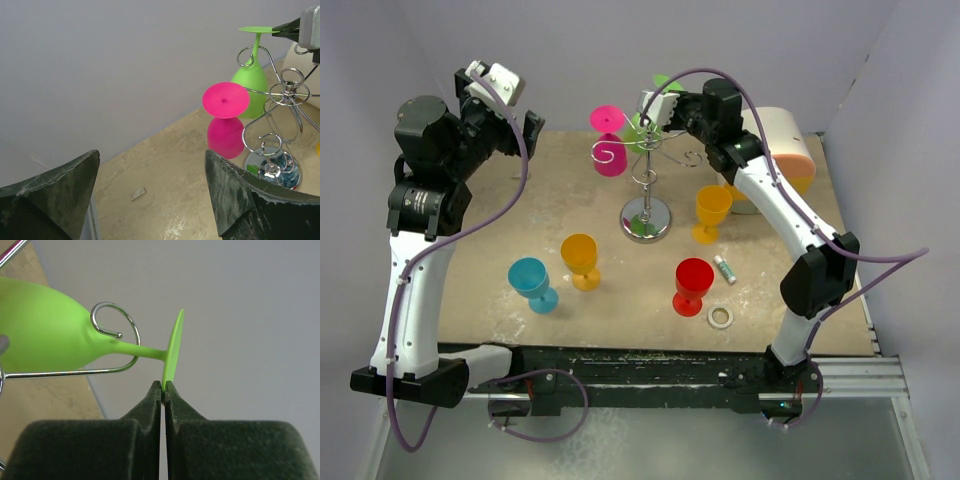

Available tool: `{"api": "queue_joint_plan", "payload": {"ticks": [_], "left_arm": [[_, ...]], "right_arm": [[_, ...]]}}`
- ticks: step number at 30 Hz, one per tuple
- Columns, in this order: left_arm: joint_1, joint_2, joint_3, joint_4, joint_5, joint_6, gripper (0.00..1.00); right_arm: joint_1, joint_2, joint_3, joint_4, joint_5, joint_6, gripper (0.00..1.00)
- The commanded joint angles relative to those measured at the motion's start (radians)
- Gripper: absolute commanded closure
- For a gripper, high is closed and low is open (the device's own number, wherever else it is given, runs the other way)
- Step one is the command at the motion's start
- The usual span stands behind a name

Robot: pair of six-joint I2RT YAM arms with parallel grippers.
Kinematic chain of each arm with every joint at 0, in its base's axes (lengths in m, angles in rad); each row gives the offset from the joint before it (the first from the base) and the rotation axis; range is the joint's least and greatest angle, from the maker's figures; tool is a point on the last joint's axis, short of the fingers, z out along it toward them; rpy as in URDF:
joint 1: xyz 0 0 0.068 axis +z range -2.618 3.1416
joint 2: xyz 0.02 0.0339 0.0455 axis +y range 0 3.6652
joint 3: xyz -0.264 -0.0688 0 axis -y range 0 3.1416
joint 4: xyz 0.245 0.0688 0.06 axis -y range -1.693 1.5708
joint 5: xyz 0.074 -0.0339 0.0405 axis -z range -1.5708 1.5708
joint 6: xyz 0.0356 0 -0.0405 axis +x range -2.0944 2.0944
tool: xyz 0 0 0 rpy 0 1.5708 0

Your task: Place the wine glass upside down on the wine glass rack

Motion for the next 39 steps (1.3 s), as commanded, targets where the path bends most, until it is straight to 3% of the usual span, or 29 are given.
{"api": "queue_joint_plan", "payload": {"ticks": [1,14,39], "left_arm": [[0.009,-0.011,-0.007,0.046,0.015,0.0,0.12],[0.009,-0.023,-0.015,0.042,0.015,0.015,0.12],[0.009,-0.04,-0.028,0.039,0.018,0.024,0.11]], "right_arm": [[0.0,-0.004,0.054,0.054,0.04,-0.018,1.0],[0.034,0.049,0.115,0.061,0.052,-0.053,1.0],[0.044,0.014,0.1,-0.045,-0.094,0.012,1.0]]}}
